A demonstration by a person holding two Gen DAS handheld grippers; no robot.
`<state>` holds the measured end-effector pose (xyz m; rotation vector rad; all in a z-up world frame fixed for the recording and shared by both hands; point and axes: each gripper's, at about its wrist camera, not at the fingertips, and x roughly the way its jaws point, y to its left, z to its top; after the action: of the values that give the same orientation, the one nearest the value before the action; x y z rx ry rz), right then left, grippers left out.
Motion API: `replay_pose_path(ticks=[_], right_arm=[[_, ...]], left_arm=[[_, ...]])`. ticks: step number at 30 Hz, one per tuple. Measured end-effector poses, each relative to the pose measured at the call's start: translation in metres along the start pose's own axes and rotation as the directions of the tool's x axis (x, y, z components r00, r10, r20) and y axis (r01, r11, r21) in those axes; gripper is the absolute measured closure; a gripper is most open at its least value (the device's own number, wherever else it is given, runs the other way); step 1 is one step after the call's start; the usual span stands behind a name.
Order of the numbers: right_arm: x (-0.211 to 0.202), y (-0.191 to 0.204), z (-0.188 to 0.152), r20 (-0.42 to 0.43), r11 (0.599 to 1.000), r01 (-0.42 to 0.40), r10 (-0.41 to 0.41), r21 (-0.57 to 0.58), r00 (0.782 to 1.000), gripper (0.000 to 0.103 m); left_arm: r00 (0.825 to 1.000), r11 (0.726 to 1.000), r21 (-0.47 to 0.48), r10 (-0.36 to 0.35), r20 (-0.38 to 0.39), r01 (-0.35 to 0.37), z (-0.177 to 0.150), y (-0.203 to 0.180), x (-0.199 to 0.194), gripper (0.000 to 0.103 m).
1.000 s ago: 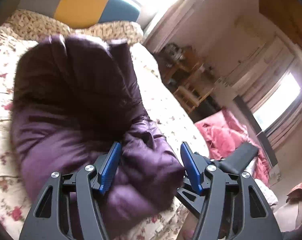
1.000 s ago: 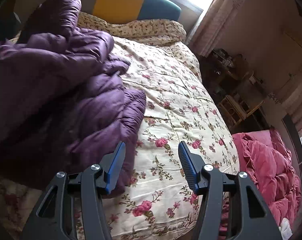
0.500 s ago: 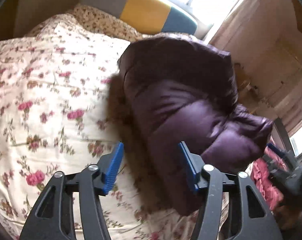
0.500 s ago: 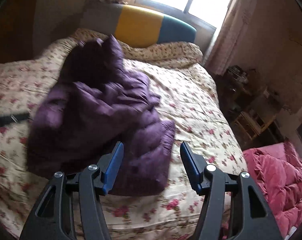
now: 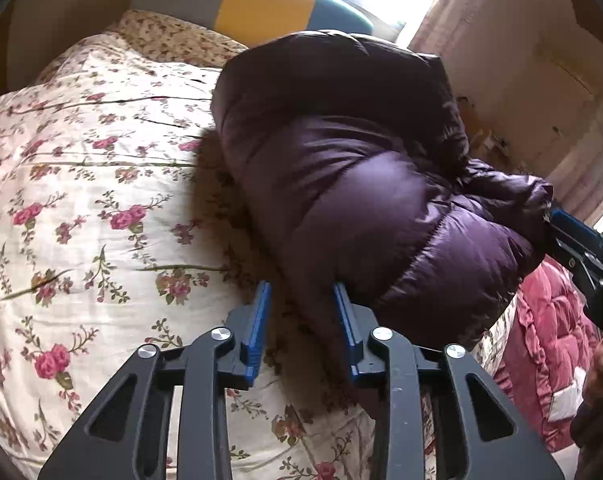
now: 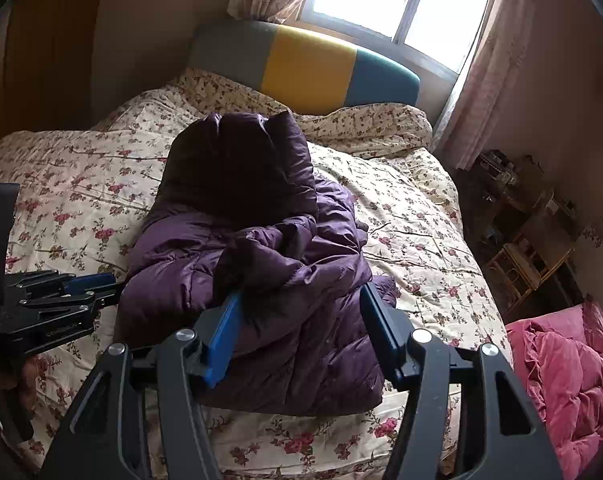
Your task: Fold large clothes
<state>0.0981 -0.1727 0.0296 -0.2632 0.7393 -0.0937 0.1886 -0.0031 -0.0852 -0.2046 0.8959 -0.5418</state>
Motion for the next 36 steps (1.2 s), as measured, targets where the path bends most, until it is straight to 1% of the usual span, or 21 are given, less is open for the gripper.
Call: replay_pose_path(ticks=[6,7,9,10,11,13,15,20,28,31,36], right_arm=[[-0.008,0.002,0.003,0.018,1.0,-0.01,0.011,-0.011,1.0,0.041],[-0.006,0.004,0.004,0.015,1.0,-0.013,0.013,-0.015,1.0,0.041],[0.009,0.009,0.003,-0.021,0.999,-0.011,0.01,-0.032,1.0,0.044],[0.015,0.01,0.002,-0.035,0.999,-0.012,0.011,-0.035,0.999,0.058],[0.023,0.011,0.0,-0.061,0.999,-0.011,0.009,-0.037,0.998,0.076],[0.038,0.012,-0.006,-0.101,0.999,-0.009,0.004,-0.043,0.995,0.084],[0.045,0.012,-0.013,-0.121,0.998,-0.003,-0.004,-0.056,0.993,0.09],[0.062,0.007,-0.032,-0.177,0.999,0.008,-0.015,-0.042,0.984,0.094],[0.083,-0.005,-0.066,-0.237,0.999,0.029,-0.021,0.027,0.971,0.095],[0.096,-0.008,-0.081,-0.237,0.998,0.04,-0.029,0.044,0.971,0.095],[0.1,-0.009,-0.081,-0.23,0.997,0.043,-0.026,0.071,0.973,0.094]], left_arm=[[1.0,0.999,0.032,-0.004,-0.004,0.004,0.002,-0.003,0.005,0.072],[1.0,0.999,0.038,-0.004,-0.003,0.005,0.002,-0.004,0.006,0.072],[1.0,0.999,0.05,-0.005,-0.003,0.005,0.003,-0.005,0.008,0.072],[1.0,0.998,0.058,-0.005,-0.003,0.005,0.003,-0.006,0.009,0.072],[1.0,0.998,0.061,-0.005,-0.004,0.005,0.003,-0.007,0.008,0.072],[1.0,0.997,0.078,-0.013,-0.004,0.013,0.004,-0.008,0.008,0.072],[1.0,0.995,0.095,-0.018,-0.001,0.018,0.004,-0.011,0.007,0.072],[0.999,0.99,0.139,-0.034,-0.003,0.034,0.006,-0.021,0.008,0.072],[0.998,0.978,0.201,-0.053,-0.034,0.059,0.01,-0.042,0.024,0.072],[0.997,0.977,0.201,-0.061,-0.055,0.07,0.008,-0.045,0.038,0.072],[0.997,0.979,0.194,-0.046,-0.067,0.058,0.008,-0.049,0.053,0.072]])
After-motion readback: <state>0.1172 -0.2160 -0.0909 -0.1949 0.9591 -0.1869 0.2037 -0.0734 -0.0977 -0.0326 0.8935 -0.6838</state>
